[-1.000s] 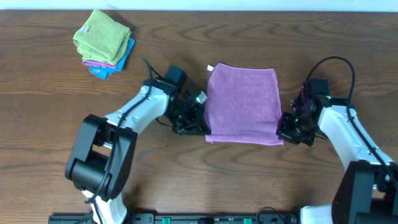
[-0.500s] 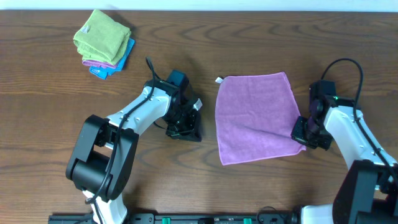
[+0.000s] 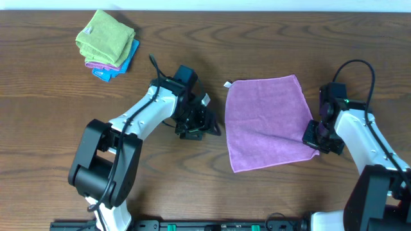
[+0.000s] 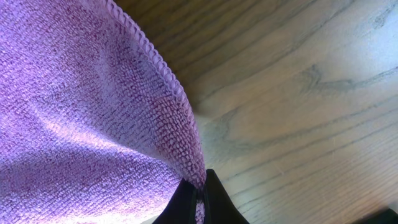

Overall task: Fold the cloth
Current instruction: 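Pull the cloth toward the front with both grippers, straightening it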

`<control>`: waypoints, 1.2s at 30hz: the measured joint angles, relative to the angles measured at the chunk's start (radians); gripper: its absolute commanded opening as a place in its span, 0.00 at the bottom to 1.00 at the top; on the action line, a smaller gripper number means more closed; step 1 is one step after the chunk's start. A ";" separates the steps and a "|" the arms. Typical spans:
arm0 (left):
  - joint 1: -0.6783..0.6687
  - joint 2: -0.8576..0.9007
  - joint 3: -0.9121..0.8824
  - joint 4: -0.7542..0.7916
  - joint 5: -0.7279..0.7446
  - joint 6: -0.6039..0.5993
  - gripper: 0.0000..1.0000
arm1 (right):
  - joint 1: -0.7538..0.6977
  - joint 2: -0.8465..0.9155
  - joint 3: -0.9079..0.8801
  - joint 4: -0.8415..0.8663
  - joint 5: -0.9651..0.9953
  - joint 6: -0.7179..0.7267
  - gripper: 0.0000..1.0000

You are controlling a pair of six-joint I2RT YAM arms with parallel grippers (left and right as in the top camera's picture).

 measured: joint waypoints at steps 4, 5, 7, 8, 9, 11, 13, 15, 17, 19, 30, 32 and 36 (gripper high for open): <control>-0.010 0.000 0.000 0.000 0.027 -0.011 0.74 | 0.000 0.000 0.000 0.001 -0.002 0.000 0.04; -0.013 0.000 0.000 0.000 0.035 -0.010 0.75 | 0.000 0.000 0.000 0.001 -0.004 0.000 0.04; -0.019 0.000 0.000 0.000 0.045 -0.010 0.75 | 0.000 0.000 0.000 0.000 -0.008 0.000 0.03; -0.024 0.000 0.000 0.000 0.047 -0.010 0.75 | 0.000 0.000 0.000 -0.001 -0.012 0.000 0.04; -0.030 0.000 0.000 0.000 0.049 -0.010 0.75 | 0.000 0.000 0.000 -0.002 -0.014 0.001 0.04; -0.047 0.000 0.000 0.000 0.053 -0.010 0.74 | 0.000 0.000 0.000 -0.002 -0.024 0.002 0.04; -0.068 0.000 0.000 0.002 0.058 -0.010 0.72 | 0.000 0.000 0.000 -0.002 -0.029 0.003 0.04; -0.089 0.000 0.000 0.014 0.062 -0.011 0.71 | 0.000 0.000 0.000 0.000 -0.032 0.003 0.03; -0.105 0.000 -0.002 0.029 0.065 -0.011 0.70 | 0.000 0.000 0.000 0.002 -0.034 0.003 0.03; -0.121 0.000 -0.010 0.051 0.065 -0.013 0.69 | 0.000 0.000 0.000 0.002 -0.039 0.003 0.03; -0.193 -0.001 -0.133 0.180 0.068 -0.053 0.66 | 0.000 0.000 0.000 0.008 -0.070 0.039 0.03; -0.196 -0.001 -0.169 0.216 0.068 -0.070 0.66 | 0.000 0.000 0.000 0.007 -0.076 0.042 0.03; -0.196 -0.001 -0.205 0.266 0.071 -0.109 0.68 | 0.000 0.000 0.000 0.006 -0.080 0.047 0.03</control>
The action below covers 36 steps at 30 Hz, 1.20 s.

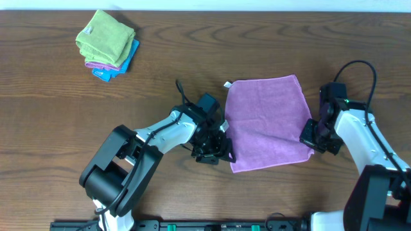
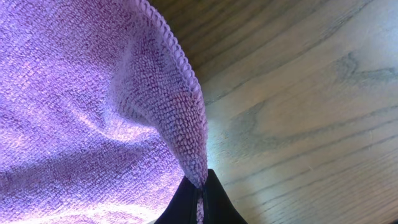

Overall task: Fold the cloth
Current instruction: 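Pull the cloth toward the front with both grippers, straightening it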

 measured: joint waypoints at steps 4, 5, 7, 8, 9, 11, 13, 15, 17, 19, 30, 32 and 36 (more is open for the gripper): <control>-0.002 0.000 0.000 0.073 0.004 -0.050 0.71 | 0.000 0.000 0.000 0.000 -0.005 0.003 0.03; -0.005 0.000 0.000 0.087 0.004 -0.064 0.71 | 0.000 0.000 0.000 0.000 -0.009 0.003 0.03; -0.011 0.000 0.000 0.114 0.004 -0.088 0.71 | 0.000 0.000 0.000 0.000 -0.019 0.003 0.03; -0.014 0.000 0.000 0.121 0.004 -0.096 0.71 | 0.000 0.000 0.000 0.000 -0.021 0.003 0.03; -0.018 0.000 0.000 0.130 0.004 -0.107 0.71 | 0.000 0.000 0.000 0.000 -0.024 0.003 0.03; -0.025 0.000 0.000 0.143 0.005 -0.124 0.71 | 0.000 0.000 0.000 0.000 -0.026 0.003 0.03; -0.030 0.003 0.000 0.150 0.005 -0.139 0.70 | 0.000 0.000 0.000 0.000 -0.027 0.003 0.03; -0.032 0.011 0.000 0.160 0.013 -0.151 0.71 | 0.000 0.000 0.000 0.000 -0.028 0.003 0.03; -0.032 0.021 0.000 0.166 0.018 -0.163 0.70 | 0.000 0.000 0.000 0.000 -0.028 0.003 0.03; -0.034 0.027 0.000 0.177 0.019 -0.173 0.71 | 0.000 0.000 0.000 0.000 -0.028 0.003 0.03; -0.083 0.033 0.000 0.214 0.022 -0.216 0.71 | 0.000 0.000 0.000 0.000 -0.028 0.003 0.03; -0.083 0.033 0.000 0.214 0.020 -0.216 0.66 | 0.000 0.000 0.000 0.000 -0.028 0.003 0.03; -0.083 0.036 0.000 0.215 0.007 -0.226 0.39 | 0.000 0.000 0.000 0.000 -0.028 0.003 0.03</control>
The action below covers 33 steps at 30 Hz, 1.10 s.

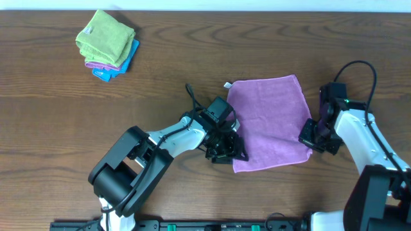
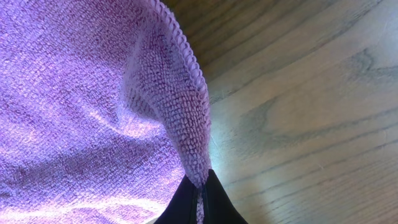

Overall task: Fold the cloth
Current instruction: 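Pull the cloth toward the front with both grippers, straightening it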

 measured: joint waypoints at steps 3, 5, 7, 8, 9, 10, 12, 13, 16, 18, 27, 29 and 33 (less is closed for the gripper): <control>-0.001 0.002 0.000 0.007 -0.018 -0.003 0.24 | 0.000 0.000 0.000 -0.001 -0.001 0.000 0.03; -0.001 0.002 0.000 0.018 -0.022 -0.006 0.17 | 0.000 0.000 0.000 0.000 -0.009 0.000 0.02; -0.001 0.002 0.000 0.029 -0.026 -0.013 0.06 | 0.000 0.000 0.000 0.000 -0.016 0.000 0.02; -0.002 0.002 0.000 0.031 -0.028 -0.009 0.06 | 0.000 0.000 0.000 -0.001 -0.019 0.000 0.01; -0.002 0.003 0.000 0.032 -0.032 -0.007 0.06 | 0.000 0.000 0.000 0.000 -0.020 0.000 0.01; -0.002 0.003 0.000 0.032 -0.035 -0.003 0.06 | 0.000 0.000 0.000 -0.001 -0.023 0.000 0.02; -0.002 0.003 0.000 0.032 -0.038 0.016 0.06 | 0.000 0.000 0.000 -0.002 -0.027 0.000 0.01; -0.001 0.003 0.000 0.030 -0.039 0.025 0.06 | 0.000 0.000 0.000 -0.004 -0.031 -0.001 0.02; 0.017 0.003 0.000 -0.013 -0.040 0.072 0.06 | 0.000 0.000 0.000 -0.009 -0.043 -0.019 0.02; 0.048 0.002 0.000 -0.070 -0.042 0.114 0.06 | 0.000 0.000 0.000 -0.016 -0.047 -0.030 0.02; 0.127 -0.113 -0.001 -0.329 -0.092 0.281 0.06 | 0.053 0.000 0.000 -0.056 -0.125 -0.075 0.02; 0.130 -0.135 -0.001 -0.380 -0.113 0.296 0.06 | 0.087 0.000 0.000 -0.059 -0.127 -0.076 0.02; 0.159 -0.163 -0.001 -0.470 -0.151 0.332 0.06 | 0.173 0.000 0.000 -0.069 -0.129 -0.075 0.02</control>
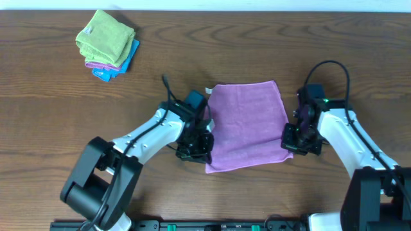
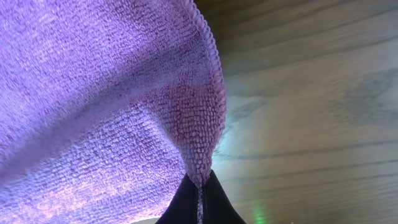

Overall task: Fold the cloth
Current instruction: 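Pull the cloth toward the front with both grippers, straightening it, then lift the cloth with both grippers and move it toward the back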

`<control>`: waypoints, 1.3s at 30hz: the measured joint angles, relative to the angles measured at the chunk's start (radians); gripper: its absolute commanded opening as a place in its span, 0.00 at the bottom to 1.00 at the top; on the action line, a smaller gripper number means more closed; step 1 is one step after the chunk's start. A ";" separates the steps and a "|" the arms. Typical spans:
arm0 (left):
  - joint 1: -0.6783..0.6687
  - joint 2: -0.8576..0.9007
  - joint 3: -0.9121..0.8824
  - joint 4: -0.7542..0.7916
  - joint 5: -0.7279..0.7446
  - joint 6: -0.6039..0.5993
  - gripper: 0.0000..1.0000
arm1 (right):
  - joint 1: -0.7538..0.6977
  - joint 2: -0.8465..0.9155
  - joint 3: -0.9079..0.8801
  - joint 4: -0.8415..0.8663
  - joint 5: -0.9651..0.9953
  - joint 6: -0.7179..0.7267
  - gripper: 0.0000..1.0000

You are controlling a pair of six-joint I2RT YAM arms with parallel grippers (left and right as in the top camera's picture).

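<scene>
A purple cloth [image 1: 247,125] lies spread on the wooden table [image 1: 58,115] at the middle. My right gripper [image 1: 297,142] is shut on its near right corner; in the right wrist view the cloth [image 2: 99,93] rises from the black fingertips [image 2: 214,202] and is pinched between them. My left gripper [image 1: 200,149] sits at the cloth's near left corner, touching its edge. Whether the left jaws hold the cloth does not show from above.
A stack of folded cloths [image 1: 106,43], green on top with pink and blue under it, lies at the far left of the table. The white far edge of the table [image 1: 257,5] runs along the top.
The cloth has shifted left by about a gripper's width and both grippers with it. The left gripper stands at the near left corner, the right one still shut on the near right corner.
The right gripper was shut on the cloth's near right corner at every moment. The left gripper stood well left of the cloth, then at its left edge, then at its near left corner. Now the cloth and both grippers lie further left.
</scene>
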 measured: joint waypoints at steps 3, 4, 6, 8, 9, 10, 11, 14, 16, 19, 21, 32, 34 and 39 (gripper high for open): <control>0.049 -0.024 0.000 -0.026 -0.006 0.018 0.06 | 0.021 0.000 0.000 0.001 -0.017 0.000 0.01; 0.068 -0.033 0.000 -0.027 -0.005 0.023 0.06 | 0.022 0.000 0.000 0.008 -0.025 0.000 0.02; 0.105 -0.049 0.000 -0.029 -0.005 0.030 0.06 | 0.025 0.000 0.000 0.030 -0.048 0.000 0.02; 0.143 -0.059 0.000 -0.033 -0.001 0.039 0.06 | 0.029 0.000 0.000 0.042 -0.074 0.000 0.01; 0.164 -0.060 0.000 -0.033 0.002 0.045 0.06 | 0.031 0.000 0.000 0.050 -0.088 0.000 0.02; 0.176 -0.060 0.000 -0.032 0.002 0.048 0.06 | 0.032 0.000 0.000 0.059 -0.097 0.000 0.02; 0.188 -0.060 0.000 -0.031 0.005 0.050 0.06 | 0.034 0.000 0.000 0.074 -0.108 0.000 0.02; 0.216 -0.060 0.000 -0.006 0.012 0.053 0.06 | 0.034 0.000 0.000 0.126 -0.127 0.000 0.01; 0.222 -0.060 0.000 0.018 0.012 0.051 0.06 | 0.034 0.000 0.000 0.161 -0.129 0.000 0.01; 0.224 -0.060 0.000 0.032 0.011 0.041 0.06 | 0.034 0.000 0.000 0.200 -0.128 0.000 0.01; 0.225 -0.060 0.003 0.033 0.010 0.035 0.06 | 0.034 0.000 0.000 0.207 -0.129 0.000 0.01; 0.279 -0.060 0.213 0.248 -0.053 -0.015 0.06 | 0.032 0.000 0.159 0.532 -0.086 0.000 0.01; 0.292 -0.060 0.227 0.316 -0.065 -0.031 0.06 | 0.032 0.000 0.203 0.590 -0.083 0.000 0.01; 0.312 -0.060 0.240 0.446 -0.074 -0.069 0.06 | 0.032 0.000 0.286 0.658 -0.081 -0.014 0.01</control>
